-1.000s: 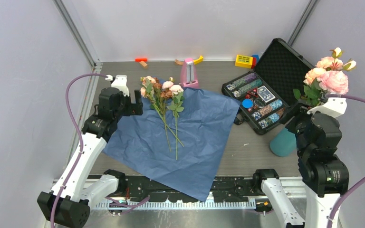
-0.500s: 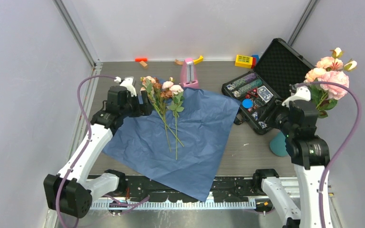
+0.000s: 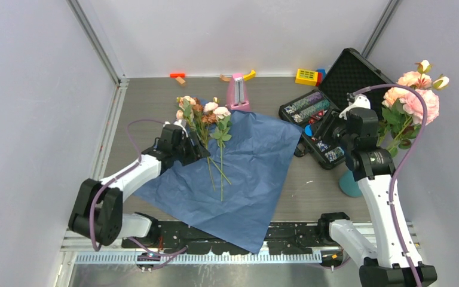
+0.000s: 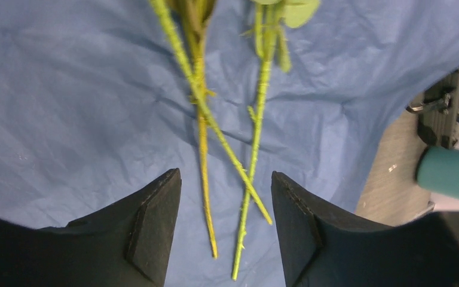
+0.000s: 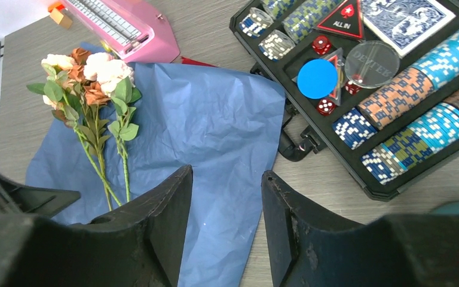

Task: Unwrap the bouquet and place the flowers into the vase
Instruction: Insert the fake flower into the vase, then pick up the fake flower from the wrapping paper.

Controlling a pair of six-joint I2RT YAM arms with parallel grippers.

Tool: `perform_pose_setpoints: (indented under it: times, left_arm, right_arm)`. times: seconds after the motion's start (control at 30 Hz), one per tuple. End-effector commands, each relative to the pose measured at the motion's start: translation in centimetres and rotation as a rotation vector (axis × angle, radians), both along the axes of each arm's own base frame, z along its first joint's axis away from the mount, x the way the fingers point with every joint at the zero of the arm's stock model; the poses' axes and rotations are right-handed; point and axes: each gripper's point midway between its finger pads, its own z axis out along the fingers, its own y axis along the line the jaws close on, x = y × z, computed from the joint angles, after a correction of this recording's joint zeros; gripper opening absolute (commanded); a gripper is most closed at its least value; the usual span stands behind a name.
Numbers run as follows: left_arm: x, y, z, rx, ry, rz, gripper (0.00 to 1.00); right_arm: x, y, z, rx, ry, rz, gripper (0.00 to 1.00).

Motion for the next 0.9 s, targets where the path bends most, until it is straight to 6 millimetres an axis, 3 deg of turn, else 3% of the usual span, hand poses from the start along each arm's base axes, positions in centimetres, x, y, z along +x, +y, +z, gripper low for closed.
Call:
perform_pose_setpoints:
  times: [0.0, 0.47, 0.87]
  left_arm:
    - [2.9, -0.9, 0.1, -0.135, -0.046, 0.141, 0.57]
    - [7.1, 0.3, -1.7, -0.097, -0.053, 0.235, 0.42]
    - [8.0, 1.0, -2.9, -0.072, -0.046, 0.256, 0.33]
  right_arm:
    - [1.3, 1.0, 1.3, 0.023, -0.073, 0.024, 0.51]
    - [2.3, 2.9, -0.5, 0.020, -0.032, 0.072, 0.50]
    - [2.2, 3.6, -1.2, 0.011, -0.006, 0.082, 0.49]
